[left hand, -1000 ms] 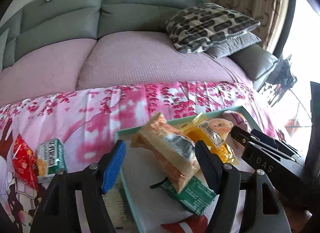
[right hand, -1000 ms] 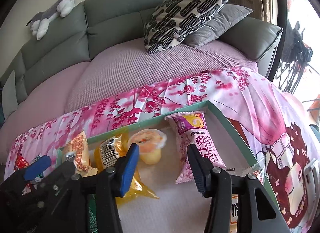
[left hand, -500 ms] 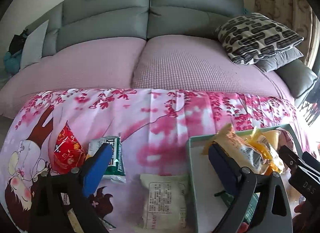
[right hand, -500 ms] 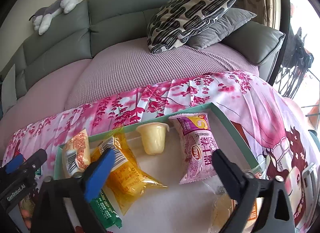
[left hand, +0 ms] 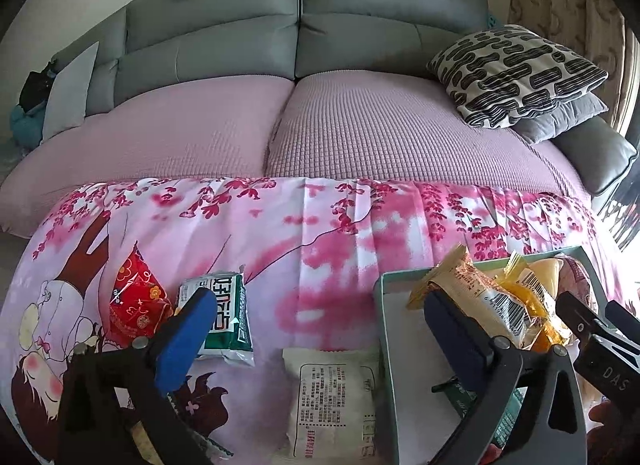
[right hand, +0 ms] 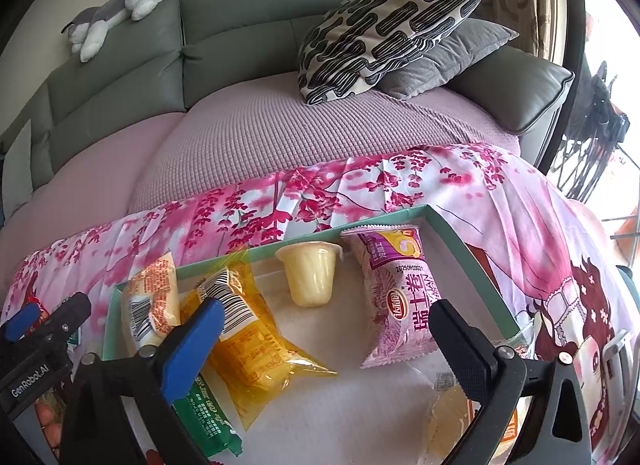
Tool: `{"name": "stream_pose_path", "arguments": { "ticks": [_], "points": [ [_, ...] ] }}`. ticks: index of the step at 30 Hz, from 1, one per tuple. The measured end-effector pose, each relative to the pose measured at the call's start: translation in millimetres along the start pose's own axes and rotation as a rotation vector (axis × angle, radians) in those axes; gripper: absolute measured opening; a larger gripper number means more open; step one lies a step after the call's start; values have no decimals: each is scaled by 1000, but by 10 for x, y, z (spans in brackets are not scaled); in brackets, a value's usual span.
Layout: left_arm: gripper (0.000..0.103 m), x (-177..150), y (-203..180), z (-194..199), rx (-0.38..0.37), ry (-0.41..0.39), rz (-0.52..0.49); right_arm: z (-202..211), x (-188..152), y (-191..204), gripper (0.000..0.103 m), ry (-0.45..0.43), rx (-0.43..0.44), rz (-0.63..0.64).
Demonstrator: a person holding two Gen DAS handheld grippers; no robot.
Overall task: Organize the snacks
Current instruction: 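Move both open tools back toward the remaining snacks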
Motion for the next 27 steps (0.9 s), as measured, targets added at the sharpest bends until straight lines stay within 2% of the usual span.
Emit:
{"name": "stream_pose_path", "arguments": {
  "ticks": [14, 19, 24, 27],
  "points": [
    [103, 7, 337, 120, 15, -25, 58, 28, 11, 175, 103, -11, 1, 46],
    [103, -23, 675, 202, 54, -18, 76, 85, 26, 297, 103, -34, 17, 62],
    [103, -116, 1192, 294, 132, -15, 143, 148, 32, 519, 103, -58, 37, 101],
    [103, -180, 1461, 342, 151, -13, 197, 202, 17, 743, 103, -76, 64, 146]
  ]
}}
Point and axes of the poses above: each gripper's, at about its wrist camera, not at the fingertips, and z roughly against the way its jaws point, y to its left, x to its top, the point moved 9 cm from there along -z, roughly the way its jaws point, and after that the axes turned 12 degrees about y, right-handed, at the moved point
